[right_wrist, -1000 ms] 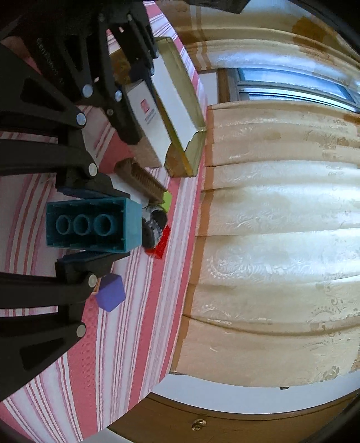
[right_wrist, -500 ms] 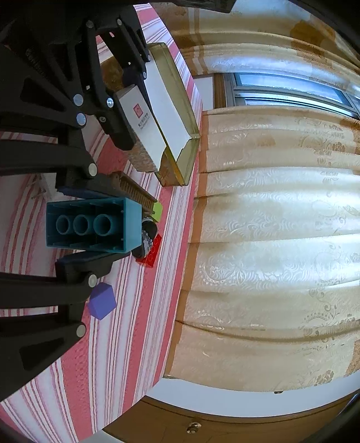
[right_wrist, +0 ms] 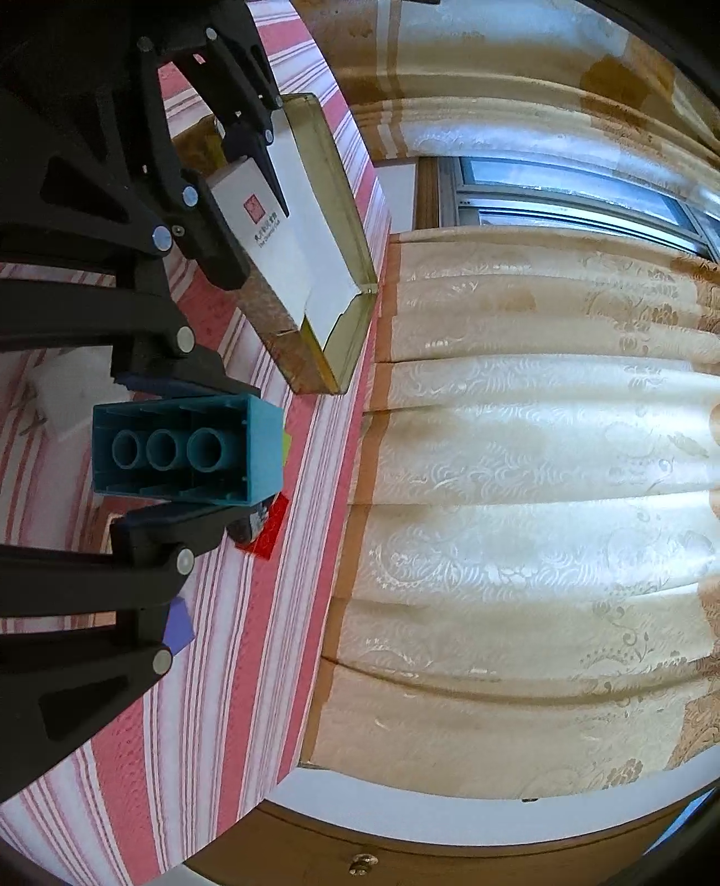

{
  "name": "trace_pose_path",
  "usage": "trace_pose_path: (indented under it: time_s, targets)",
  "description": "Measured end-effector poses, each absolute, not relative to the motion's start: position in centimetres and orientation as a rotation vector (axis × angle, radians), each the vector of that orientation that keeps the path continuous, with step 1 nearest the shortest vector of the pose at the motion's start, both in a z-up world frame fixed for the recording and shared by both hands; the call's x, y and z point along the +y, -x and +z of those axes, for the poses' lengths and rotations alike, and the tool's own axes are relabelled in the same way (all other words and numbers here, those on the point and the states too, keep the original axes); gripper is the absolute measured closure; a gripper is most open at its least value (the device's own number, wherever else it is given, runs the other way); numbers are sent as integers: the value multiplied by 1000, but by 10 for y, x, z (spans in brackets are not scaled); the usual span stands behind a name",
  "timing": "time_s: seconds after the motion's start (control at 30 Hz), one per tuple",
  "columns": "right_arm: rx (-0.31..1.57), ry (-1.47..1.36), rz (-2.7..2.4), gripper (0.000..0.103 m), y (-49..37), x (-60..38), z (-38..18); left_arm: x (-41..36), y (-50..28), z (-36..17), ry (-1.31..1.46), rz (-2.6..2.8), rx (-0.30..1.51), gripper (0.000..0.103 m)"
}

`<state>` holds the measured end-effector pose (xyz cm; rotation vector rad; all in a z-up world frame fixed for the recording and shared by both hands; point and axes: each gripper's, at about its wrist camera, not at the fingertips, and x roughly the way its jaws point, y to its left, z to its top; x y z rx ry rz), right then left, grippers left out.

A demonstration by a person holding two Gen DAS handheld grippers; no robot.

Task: Organize rigid objects
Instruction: 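Lift and carry the white box and teal brick toward the gold tin tray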

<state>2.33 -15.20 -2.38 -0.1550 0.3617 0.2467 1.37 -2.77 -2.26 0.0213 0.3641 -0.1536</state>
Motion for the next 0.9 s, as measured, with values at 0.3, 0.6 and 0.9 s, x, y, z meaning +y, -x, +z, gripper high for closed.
trace_pose_path:
  time_s: [0.3, 0.6, 0.9]
  targets:
    - [330, 147, 266, 69, -25, -143, -22, -20, -6, -21, -37, -118, 316, 63]
    - [317, 114, 286, 69, -26, -140, -22, -4, -9, -19, -28, -93, 321, 63]
    - [307, 92, 294, 69, -28, -133, -21, 15, -12, -18, 0, -75, 335, 63]
